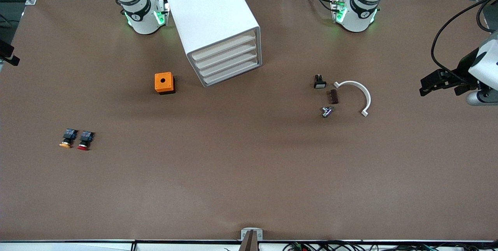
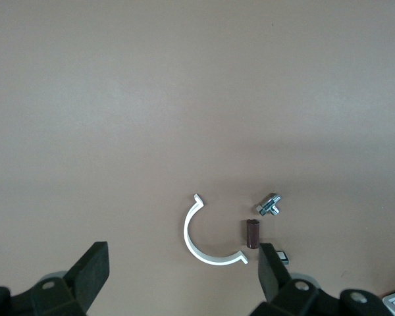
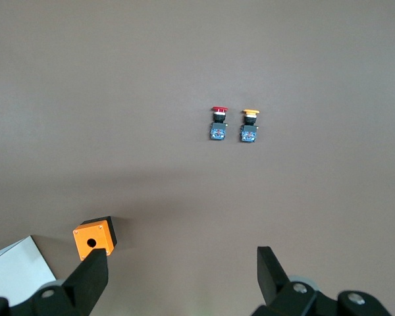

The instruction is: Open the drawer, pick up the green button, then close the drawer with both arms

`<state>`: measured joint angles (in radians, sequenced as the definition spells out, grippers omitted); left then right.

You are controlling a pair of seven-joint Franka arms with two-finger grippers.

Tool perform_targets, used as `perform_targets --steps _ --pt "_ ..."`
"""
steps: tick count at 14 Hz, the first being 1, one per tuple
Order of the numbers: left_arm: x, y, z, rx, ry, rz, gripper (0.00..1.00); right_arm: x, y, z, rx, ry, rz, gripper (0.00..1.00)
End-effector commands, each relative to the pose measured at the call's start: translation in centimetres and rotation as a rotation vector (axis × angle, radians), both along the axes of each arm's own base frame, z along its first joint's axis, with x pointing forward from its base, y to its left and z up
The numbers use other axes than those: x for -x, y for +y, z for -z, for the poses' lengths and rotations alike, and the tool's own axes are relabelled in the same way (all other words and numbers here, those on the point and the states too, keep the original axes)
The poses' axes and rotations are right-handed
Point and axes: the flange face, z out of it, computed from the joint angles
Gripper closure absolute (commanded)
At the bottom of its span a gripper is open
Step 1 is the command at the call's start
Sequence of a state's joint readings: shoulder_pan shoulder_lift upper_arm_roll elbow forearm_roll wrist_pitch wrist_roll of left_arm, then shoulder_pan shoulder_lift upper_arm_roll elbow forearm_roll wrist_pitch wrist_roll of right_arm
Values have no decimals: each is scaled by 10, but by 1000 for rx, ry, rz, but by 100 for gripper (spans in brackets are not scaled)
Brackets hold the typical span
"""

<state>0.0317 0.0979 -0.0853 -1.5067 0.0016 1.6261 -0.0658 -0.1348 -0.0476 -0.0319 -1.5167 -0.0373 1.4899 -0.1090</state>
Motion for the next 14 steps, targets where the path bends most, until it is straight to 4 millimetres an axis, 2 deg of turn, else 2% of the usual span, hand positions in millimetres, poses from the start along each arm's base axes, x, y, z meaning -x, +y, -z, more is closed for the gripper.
perform_targets --steps 1,6,9,11,14 --pt "3 1 -3 0 11 9 0 8 -1 -1 4 3 -2 0" --pt "3 7 -4 3 11 -12 0 8 -1 -1 3 3 -2 0" --pt "7 9 8 1 77 -23 0 7 0 -1 3 1 -4 0" --pt "5 21 23 1 138 -47 0 7 0 -1 3 1 -4 0" --pt "2 21 53 -2 235 -44 0 8 -1 -1 3 3 -2 0"
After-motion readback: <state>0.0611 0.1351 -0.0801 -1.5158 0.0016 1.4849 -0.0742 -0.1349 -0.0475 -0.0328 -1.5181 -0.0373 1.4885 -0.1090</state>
